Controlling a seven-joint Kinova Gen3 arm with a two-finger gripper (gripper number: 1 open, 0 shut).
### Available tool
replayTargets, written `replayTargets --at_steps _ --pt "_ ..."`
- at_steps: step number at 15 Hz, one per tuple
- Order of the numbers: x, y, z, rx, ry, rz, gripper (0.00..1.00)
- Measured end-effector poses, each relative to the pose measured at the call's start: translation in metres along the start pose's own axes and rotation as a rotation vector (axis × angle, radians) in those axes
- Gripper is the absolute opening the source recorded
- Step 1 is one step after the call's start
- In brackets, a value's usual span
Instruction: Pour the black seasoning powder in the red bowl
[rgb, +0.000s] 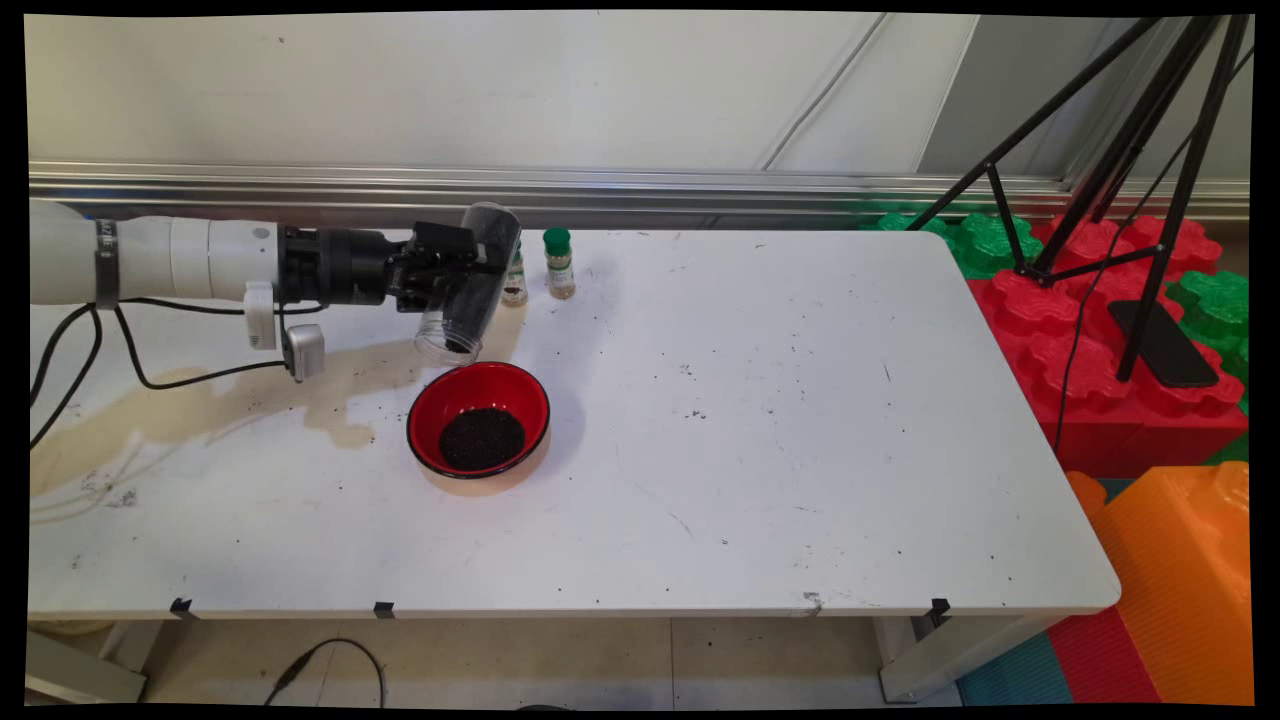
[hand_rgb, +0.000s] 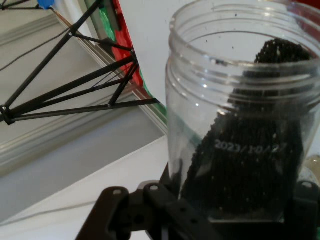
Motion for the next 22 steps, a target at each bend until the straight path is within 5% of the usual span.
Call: replayTargets --at_steps 22 --pt "0.010 -0.012 0.000 0.055 0.012 0.231 0.00"
